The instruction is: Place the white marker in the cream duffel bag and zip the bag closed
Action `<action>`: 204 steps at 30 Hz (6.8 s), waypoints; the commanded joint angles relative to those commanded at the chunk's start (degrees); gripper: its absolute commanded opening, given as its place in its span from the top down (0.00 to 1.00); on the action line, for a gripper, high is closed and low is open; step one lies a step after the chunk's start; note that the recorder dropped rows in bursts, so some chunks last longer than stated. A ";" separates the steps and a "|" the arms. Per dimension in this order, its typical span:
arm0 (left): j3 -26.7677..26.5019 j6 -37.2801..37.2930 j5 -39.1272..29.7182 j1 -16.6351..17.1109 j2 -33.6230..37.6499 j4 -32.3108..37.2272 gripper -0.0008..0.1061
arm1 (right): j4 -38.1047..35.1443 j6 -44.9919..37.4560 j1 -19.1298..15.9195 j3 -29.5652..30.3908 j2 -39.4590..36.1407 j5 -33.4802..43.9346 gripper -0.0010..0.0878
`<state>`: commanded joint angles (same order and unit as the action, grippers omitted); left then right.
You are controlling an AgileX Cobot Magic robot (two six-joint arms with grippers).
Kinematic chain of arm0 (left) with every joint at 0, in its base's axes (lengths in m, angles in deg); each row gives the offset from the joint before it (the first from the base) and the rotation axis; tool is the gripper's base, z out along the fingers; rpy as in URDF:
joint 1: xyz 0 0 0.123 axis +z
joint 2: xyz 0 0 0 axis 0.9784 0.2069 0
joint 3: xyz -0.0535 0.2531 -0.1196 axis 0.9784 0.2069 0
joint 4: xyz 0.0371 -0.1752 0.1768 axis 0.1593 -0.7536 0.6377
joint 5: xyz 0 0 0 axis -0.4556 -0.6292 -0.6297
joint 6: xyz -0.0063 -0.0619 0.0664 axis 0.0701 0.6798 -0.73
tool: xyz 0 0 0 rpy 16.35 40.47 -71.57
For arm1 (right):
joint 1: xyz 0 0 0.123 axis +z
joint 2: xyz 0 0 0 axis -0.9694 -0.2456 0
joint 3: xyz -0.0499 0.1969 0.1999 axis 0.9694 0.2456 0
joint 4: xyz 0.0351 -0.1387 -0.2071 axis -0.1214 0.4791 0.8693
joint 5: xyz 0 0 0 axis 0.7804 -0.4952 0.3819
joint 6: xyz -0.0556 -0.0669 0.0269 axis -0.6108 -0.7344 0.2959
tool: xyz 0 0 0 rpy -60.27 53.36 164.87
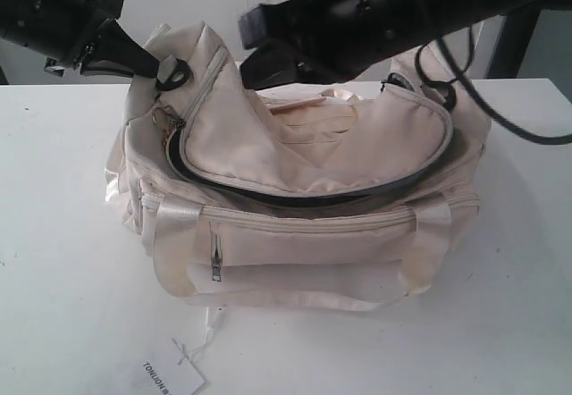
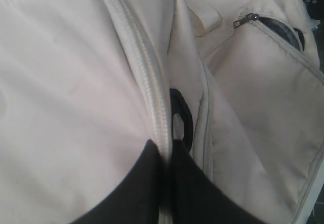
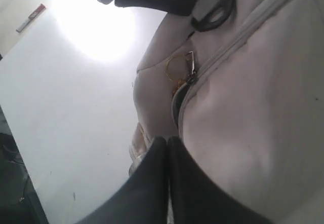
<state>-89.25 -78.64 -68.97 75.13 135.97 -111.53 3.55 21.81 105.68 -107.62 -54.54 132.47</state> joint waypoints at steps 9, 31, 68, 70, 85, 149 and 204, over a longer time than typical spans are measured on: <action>0.00 0.00 0.00 0.00 0.00 0.00 0.99 | 7.04 0.17 5.85 -6.19 -6.94 -5.66 0.99; 0.00 0.00 -0.02 0.00 0.00 0.12 0.99 | 19.69 -10.51 13.70 -6.47 -13.91 -21.22 0.63; 0.00 0.00 -0.45 0.00 0.00 0.12 0.99 | 21.38 -10.54 13.70 -6.47 -17.19 -29.05 0.85; 0.00 0.00 -0.45 0.00 0.00 0.12 0.99 | 21.38 -10.54 13.70 -6.47 -17.19 -27.62 0.95; 0.00 0.00 -0.48 0.00 0.00 0.73 0.99 | 21.91 -7.18 13.46 -6.47 -12.65 -21.49 0.99; 0.00 -0.23 5.30 0.00 0.00 18.76 0.99 | 32.24 12.08 13.46 -6.47 -9.95 1.32 0.99; -0.12 -0.23 3.30 0.00 -1.66 16.45 0.44 | 32.81 18.33 13.46 -6.47 -10.29 -2.99 0.99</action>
<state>-89.36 -78.88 -65.67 75.13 134.31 -95.08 36.35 40.14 119.14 -114.08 -64.82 129.47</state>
